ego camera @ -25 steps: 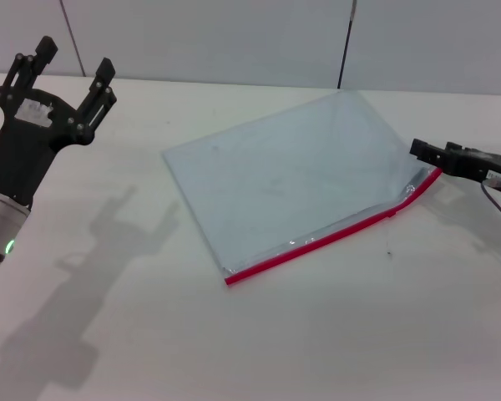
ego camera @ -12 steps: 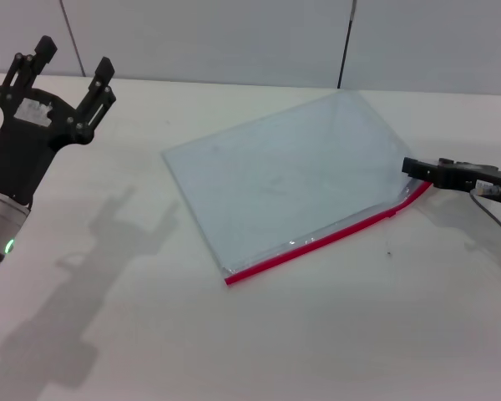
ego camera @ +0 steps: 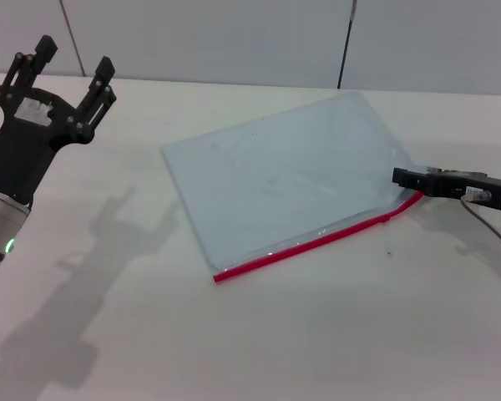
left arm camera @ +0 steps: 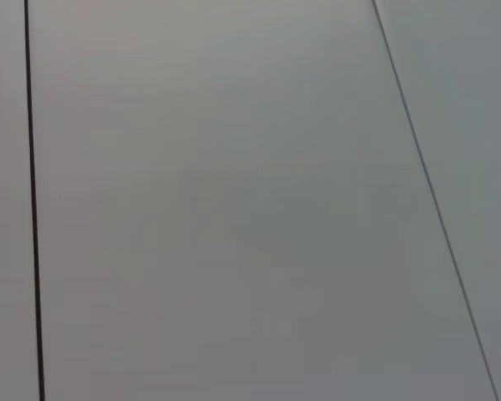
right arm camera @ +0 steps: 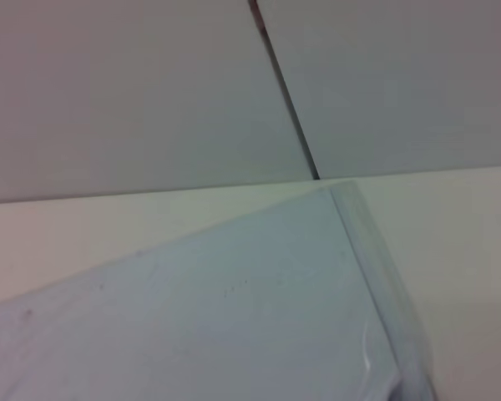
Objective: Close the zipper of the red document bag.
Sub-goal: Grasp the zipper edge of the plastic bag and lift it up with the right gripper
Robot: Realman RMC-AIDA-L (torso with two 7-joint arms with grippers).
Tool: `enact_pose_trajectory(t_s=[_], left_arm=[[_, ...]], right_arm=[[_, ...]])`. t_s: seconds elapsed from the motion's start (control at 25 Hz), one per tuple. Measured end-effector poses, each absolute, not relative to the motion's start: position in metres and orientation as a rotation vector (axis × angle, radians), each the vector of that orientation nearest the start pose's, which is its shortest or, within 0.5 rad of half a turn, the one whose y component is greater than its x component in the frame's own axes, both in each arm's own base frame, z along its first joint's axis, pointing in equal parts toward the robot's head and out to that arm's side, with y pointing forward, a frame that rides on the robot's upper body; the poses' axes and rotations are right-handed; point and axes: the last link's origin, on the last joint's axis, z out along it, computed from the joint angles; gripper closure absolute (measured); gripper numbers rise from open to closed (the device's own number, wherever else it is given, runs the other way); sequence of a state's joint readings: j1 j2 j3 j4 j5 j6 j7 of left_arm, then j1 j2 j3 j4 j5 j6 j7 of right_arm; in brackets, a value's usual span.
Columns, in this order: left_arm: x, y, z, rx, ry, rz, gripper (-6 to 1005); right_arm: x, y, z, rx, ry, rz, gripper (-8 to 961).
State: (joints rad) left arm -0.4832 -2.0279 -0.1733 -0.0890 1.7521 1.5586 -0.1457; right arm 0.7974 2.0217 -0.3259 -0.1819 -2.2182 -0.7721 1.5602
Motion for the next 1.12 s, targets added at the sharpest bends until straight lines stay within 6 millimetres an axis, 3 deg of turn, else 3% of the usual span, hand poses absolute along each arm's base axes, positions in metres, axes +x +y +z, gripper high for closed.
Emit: enact_pose_trajectory(t_s=[0.4, 0.64, 1.04, 1.12], left_arm=[[-0.2933, 0.3201, 0.0181, -1.644, -0.166, -0.915, 229], [-0.2933, 0.3201, 0.0181, -1.643, -0.166, -0.915, 229], [-0.2930, 0.3204, 0.0182, -1.643, -0.165, -0.916, 228], [-0.2929, 0.3205, 0.0182, -1.643, -0.165, -0.916, 228]], right_arm=[[0.2972, 0.4131, -0.0390, -2.146, 1.250, 0.386, 339], [0.2962, 0.4138, -0.0391, -2.149, 1.253, 0.382, 477], [0.2958, 0.4149, -0.0377, -2.150, 1.245, 0.380, 504], [0.2958, 0.4149, -0.0376, -2.151, 1.242, 0.379, 578]])
